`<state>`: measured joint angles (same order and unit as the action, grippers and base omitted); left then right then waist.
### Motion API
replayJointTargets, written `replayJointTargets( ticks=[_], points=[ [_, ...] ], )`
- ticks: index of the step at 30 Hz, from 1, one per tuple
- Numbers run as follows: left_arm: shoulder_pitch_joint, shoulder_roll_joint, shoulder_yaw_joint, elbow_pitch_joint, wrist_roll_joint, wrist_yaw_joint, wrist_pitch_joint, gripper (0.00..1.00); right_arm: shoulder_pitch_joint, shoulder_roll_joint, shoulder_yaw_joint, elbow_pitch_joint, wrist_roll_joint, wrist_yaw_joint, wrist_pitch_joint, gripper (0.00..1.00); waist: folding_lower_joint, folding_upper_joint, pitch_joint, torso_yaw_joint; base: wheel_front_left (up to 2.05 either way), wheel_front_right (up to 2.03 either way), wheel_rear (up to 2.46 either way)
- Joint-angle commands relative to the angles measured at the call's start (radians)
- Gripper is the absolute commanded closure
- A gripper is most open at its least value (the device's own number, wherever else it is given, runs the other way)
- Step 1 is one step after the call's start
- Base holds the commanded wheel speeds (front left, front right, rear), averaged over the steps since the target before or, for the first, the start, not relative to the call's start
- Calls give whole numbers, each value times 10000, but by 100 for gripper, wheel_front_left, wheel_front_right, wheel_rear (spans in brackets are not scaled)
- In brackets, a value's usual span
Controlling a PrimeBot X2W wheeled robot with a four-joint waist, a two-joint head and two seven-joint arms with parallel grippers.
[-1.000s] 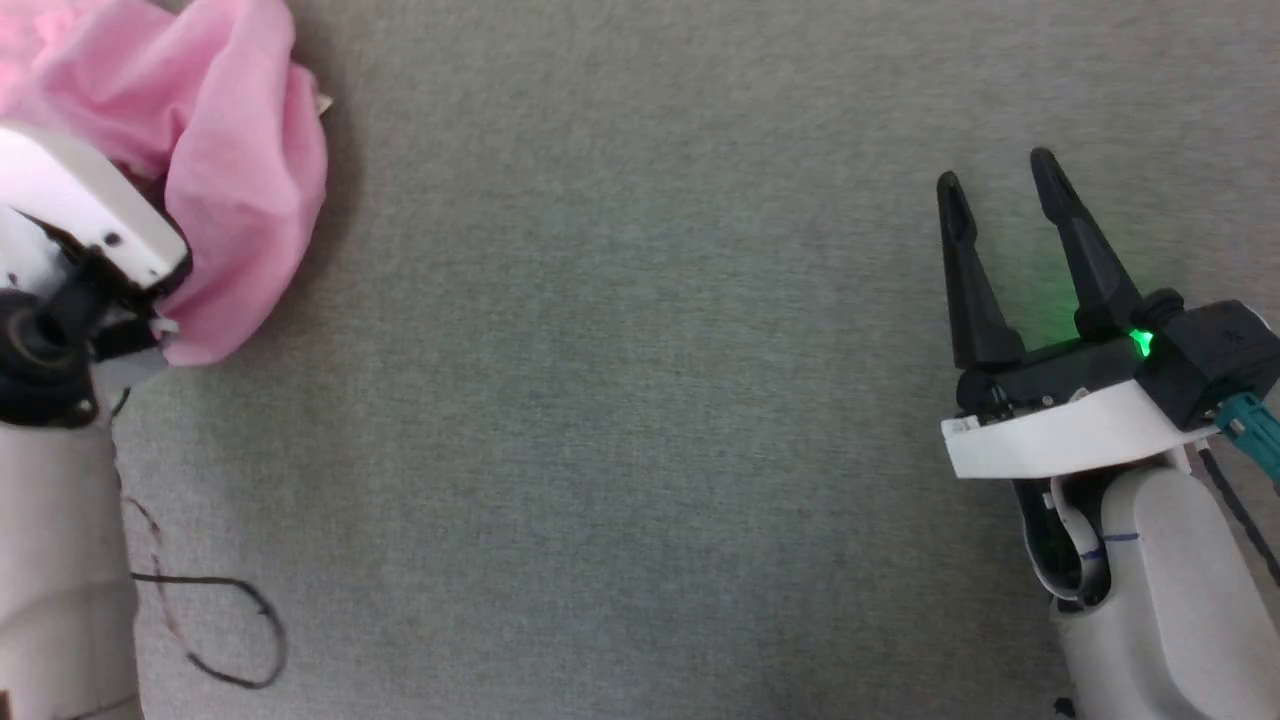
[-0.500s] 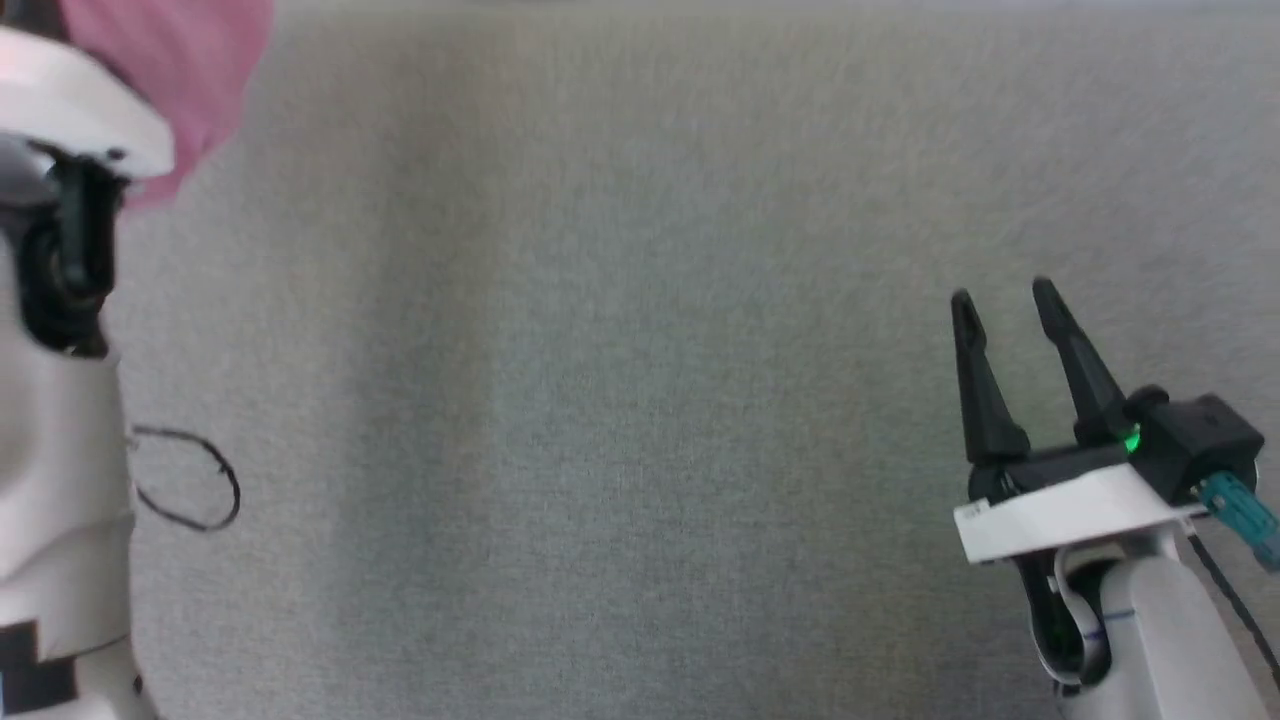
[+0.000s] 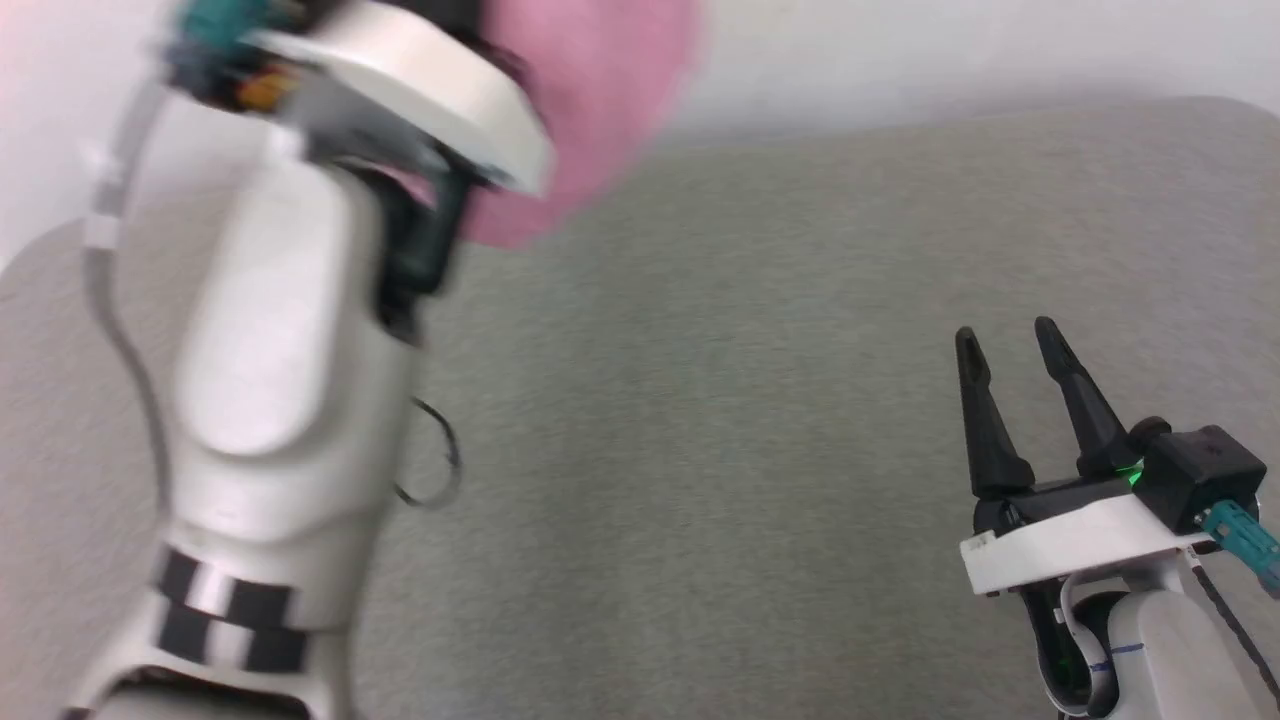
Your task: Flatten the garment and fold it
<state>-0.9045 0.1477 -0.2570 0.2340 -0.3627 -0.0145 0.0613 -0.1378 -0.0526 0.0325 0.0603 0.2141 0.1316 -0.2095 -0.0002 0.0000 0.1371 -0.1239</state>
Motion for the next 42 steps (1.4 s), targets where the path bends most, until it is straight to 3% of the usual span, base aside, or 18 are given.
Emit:
replayJointTargets(
  ticks=[1, 7, 14, 15, 16, 17, 21, 26, 33, 38, 42],
  points=[
    [405, -281, -326, 264, -72, -107, 13, 100, 99, 23, 13, -66, 40, -9, 76, 0, 2, 0, -178, -938, 0, 0, 0],
    [1663, -745, -1232, 1492, -803, -425, 962, 100, 131, 23, 44, -108, 24, -9, 168, 0, 2, 0, -122, -1498, 0, 0, 0],
    [3252, -930, -2921, 3773, -1436, -690, 3339, 100, 216, 24, 23, -178, -24, -9, 277, 0, 2, 0, 8, -1776, 0, 0, 0],
    [3381, -939, -3065, 4047, -1511, -687, 3626, 79, 215, 24, 26, -181, -26, -9, 290, 0, 2, 0, 19, -1779, 0, 0, 0],
    [3473, -946, -3177, 4264, -1587, -686, 3853, 22, 214, 24, 25, -181, -28, -9, 302, 0, 2, 0, 24, -1771, 0, 0, 0],
    [3538, -952, -3256, 4392, -1654, -657, 3980, 0, 220, 24, 22, -178, -33, -9, 318, 0, 2, 0, 19, -1745, 0, 0, 0],
    [3606, -965, -3251, 4248, -1893, -576, 3433, 0, 272, 24, 62, -199, -93, -9, 406, 0, 2, 0, -51, -1484, 0, 0, 0],
    [3745, -958, -2674, 3045, -2023, -490, 990, 0, 311, 24, 101, -309, -217, -9, 502, 0, 2, 0, -230, -1036, 0, 0, 0],
    [4874, -385, -1695, 1021, -1410, 502, -2349, 0, 164, 24, 280, -711, -525, -9, 778, 0, 2, 0, -314, -229, 0, 0, 0],
    [5863, 55, -875, -165, -815, 1314, -3168, 0, -359, 24, 796, -858, -870, -9, 1316, 0, 2, 0, -68, 338, 0, 0, 0],
    [6598, 74, 137, -1406, -128, 1689, -3223, 0, -1083, -105, 1478, -500, -1022, -9, 2626, 0, 2, 0, 246, 692, 0, 0, 0]
  ],
)
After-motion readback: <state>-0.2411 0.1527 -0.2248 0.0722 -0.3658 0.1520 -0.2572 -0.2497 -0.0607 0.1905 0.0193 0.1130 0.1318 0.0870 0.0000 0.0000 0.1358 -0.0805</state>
